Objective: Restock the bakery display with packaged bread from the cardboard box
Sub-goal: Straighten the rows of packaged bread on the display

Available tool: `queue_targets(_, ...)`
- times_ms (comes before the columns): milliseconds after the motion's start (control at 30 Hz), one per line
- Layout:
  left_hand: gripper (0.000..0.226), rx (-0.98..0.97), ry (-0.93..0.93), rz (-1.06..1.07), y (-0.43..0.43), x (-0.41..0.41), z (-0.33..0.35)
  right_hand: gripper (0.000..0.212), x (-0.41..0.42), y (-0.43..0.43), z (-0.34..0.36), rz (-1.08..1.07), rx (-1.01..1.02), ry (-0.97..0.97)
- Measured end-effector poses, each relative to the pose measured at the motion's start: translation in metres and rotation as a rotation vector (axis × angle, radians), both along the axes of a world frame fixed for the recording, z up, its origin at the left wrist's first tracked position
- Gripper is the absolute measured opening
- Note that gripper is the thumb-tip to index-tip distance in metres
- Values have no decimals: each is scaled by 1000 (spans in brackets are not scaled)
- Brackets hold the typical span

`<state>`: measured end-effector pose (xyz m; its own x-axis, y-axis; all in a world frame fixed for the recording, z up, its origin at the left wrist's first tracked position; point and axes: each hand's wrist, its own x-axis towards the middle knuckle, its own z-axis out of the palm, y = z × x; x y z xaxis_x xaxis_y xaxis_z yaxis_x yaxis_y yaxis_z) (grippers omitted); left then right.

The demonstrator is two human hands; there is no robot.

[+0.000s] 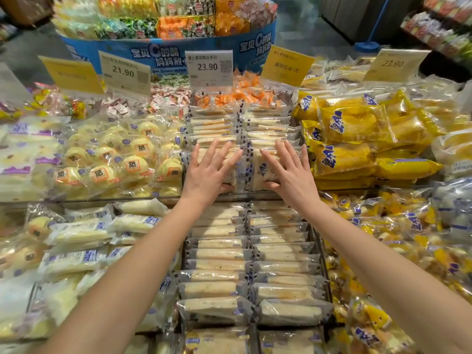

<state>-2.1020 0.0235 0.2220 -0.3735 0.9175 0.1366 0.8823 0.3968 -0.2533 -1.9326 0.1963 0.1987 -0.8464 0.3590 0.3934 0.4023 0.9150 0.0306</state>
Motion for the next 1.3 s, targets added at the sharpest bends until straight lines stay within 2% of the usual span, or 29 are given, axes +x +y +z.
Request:
queue_targets(67, 88, -16, -45, -29, -6, 0, -2, 95, 2, -3, -4, 4, -15, 0)
queue_targets(100, 79, -34, -57, -42, -9, 0, -1, 86, 5, -4, -4, 22, -14, 2)
queue_targets(167, 74, -93, -81, -56, -14, -2, 3, 65, 11, -6, -1, 60, -5, -1)
queue_targets(200, 72, -109, -116, -59, -15, -2, 7, 61, 12, -7, 2, 65, -11, -3)
queue_targets(267, 67, -2, -231, -60, -9, -1, 19, 58, 10, -8, 10, 54, -33, 27)
queue_targets(333, 62, 221, -350, -14, 7, -2, 33, 56, -3, -11, 20, 19, -86, 78)
queue_targets(400, 60, 285, -440, 103, 25, -8, 43, 56, -22, -9, 36, -20, -203, 59)
queue_targets(533, 61, 8, -476, 178, 48, -21, 48, 59, -56, 10, 57, -103, -330, -170)
queue_targets(667, 63, -129, -492, 202, 55, -27, 47, 60, -63, 14, 56, -155, -351, -319)
queue_targets(700, 62, -108, -477, 201, 57, -26, 51, 60, -62, 14, 55, -148, -365, -332)
queue_targets(767, 49, 108, -441, 169, 66, -26, 61, 59, -61, 18, 58, -94, -391, -325)
queue_targets(833, 37, 306, -441, 77, 81, -27, 72, 53, -57, 28, 63, -69, -409, -139)
queue_targets(900, 35, 274, -454, -32, 100, -26, 76, 48, -52, 43, 68, -151, -468, 46)
queue_targets(967, 32, 204, -492, -36, 116, -26, 76, 51, -47, 56, 68, -203, -498, -14)
queue_targets(1067, 18, 265, -584, 21, 133, -31, 75, 50, -41, 63, 66, -171, -443, -174)
queue_targets(1133, 9, 317, -636, 19, 137, -35, 75, 48, -39, 61, 67, -152, -439, -180)
queue_targets(1300, 16, 316, -682, 26, 132, -40, 78, 46, -43, 57, 68, -172, -445, -139)
